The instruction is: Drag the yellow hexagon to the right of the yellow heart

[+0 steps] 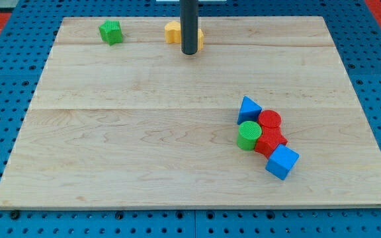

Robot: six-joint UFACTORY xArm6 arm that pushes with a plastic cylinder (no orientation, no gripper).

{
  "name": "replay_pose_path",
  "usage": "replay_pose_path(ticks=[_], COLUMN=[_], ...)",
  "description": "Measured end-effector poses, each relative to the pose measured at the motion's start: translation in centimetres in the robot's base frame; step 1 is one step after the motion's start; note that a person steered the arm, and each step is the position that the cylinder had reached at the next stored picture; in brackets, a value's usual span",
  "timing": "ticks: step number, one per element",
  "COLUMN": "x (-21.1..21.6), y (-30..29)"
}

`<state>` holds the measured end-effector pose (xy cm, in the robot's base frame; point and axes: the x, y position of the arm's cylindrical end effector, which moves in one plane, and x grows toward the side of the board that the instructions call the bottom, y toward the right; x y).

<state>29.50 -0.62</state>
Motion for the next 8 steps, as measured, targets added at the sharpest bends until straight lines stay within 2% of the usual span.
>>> replay_pose_path(ticks=[2,4,5,6,7,8], x=[-1.0,-1.0,-1.0,-0.2,-1.6,-3.5], y=[-4.2,6.8,9.8,7.7,0.5,3.0])
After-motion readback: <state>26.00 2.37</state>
